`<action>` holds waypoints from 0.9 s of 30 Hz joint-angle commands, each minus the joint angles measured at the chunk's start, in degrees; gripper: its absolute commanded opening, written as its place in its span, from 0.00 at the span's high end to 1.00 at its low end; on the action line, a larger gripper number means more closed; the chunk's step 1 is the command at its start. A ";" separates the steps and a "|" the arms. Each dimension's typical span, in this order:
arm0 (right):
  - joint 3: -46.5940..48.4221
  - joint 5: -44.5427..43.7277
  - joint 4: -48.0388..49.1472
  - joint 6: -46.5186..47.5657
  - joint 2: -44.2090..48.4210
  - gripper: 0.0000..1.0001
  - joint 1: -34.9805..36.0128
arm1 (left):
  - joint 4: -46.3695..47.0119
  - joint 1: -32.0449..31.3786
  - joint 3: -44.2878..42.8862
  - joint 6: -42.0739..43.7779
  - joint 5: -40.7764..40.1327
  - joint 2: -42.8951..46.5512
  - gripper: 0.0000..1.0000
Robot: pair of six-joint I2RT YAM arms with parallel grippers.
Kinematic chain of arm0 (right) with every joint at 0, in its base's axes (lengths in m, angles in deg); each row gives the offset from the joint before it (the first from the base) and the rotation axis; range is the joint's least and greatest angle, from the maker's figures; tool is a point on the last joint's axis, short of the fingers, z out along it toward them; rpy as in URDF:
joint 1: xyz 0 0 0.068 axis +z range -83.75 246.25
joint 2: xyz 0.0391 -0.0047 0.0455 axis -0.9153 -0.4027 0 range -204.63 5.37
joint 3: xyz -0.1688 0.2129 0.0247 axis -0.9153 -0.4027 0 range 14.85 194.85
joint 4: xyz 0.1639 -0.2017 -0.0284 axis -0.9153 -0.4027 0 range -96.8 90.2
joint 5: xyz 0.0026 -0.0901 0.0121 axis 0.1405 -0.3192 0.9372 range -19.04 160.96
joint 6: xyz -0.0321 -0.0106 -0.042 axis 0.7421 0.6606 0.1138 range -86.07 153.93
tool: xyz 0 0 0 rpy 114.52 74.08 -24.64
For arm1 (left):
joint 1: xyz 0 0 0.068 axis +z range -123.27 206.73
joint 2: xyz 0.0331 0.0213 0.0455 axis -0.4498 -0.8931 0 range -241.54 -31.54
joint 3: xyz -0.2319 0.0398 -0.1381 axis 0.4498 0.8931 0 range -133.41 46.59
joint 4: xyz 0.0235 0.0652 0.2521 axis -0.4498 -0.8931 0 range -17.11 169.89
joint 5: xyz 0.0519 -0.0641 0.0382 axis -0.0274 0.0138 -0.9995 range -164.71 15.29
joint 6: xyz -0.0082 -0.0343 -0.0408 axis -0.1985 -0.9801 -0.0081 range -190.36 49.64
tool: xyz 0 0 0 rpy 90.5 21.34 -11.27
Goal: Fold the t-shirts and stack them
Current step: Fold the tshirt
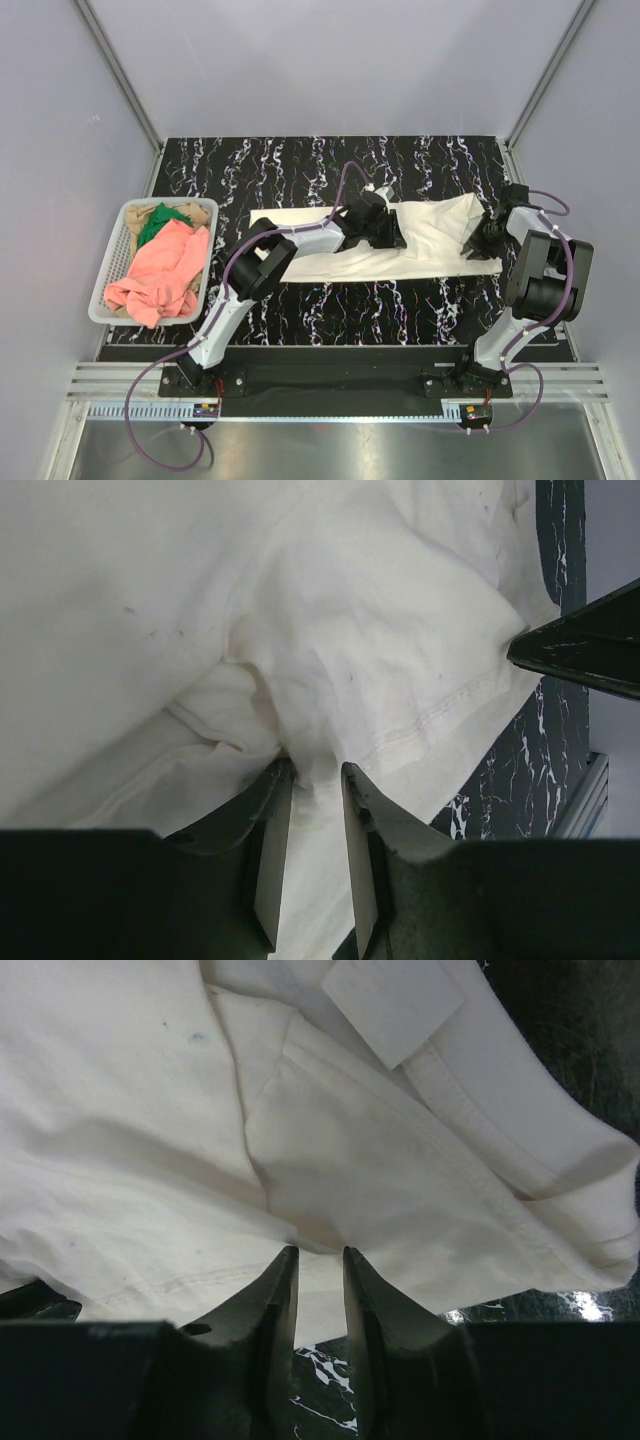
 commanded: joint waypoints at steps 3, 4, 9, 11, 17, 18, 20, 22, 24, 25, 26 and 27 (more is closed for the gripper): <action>-1.24 -2.11 1.06 0.18 1.82 0.67 -0.17 | 1.50 -0.72 -1.31 0.78 -0.59 1.24 0.75; -1.33 -2.46 1.06 0.18 1.73 0.67 -0.17 | 1.58 -0.72 -1.31 0.78 -0.33 1.32 0.77; -1.59 -1.59 1.67 0.18 1.37 0.75 -0.17 | 1.41 -0.81 -1.48 1.31 0.29 2.29 0.96; -2.03 -0.45 2.20 0.10 1.72 0.80 -0.17 | 1.23 -0.81 -1.57 1.05 0.90 2.64 1.00; -2.47 1.05 2.55 -0.52 4.18 1.00 -0.17 | -0.35 -0.72 -1.66 -0.53 1.52 4.05 1.00; -2.56 1.31 2.55 -0.69 4.88 1.00 -0.17 | -0.70 -0.72 -1.66 -0.80 1.52 4.22 1.00; -3.00 2.10 2.55 -1.65 6.37 1.00 -0.25 | -1.66 -0.64 -2.01 -1.24 1.26 4.84 1.00; -3.43 2.71 2.29 -2.19 7.61 1.00 -0.17 | -3.68 -0.55 -3.32 -1.24 1.43 5.02 1.00; -3.70 3.16 1.94 -2.89 9.19 1.00 -0.17 | -5.87 -0.37 -4.38 -1.15 1.78 5.10 1.00; -3.87 3.16 1.68 -3.15 9.80 1.00 -0.17 | -6.50 -0.29 -4.99 -1.15 1.87 5.19 1.00; -4.14 3.51 1.41 -3.42 10.33 1.00 -0.25 | -7.11 -0.20 -5.35 -1.06 1.96 5.28 1.00; -4.49 3.51 0.80 -4.20 11.38 1.00 -0.17 | -8.51 -0.20 -5.61 -1.06 1.78 5.37 1.00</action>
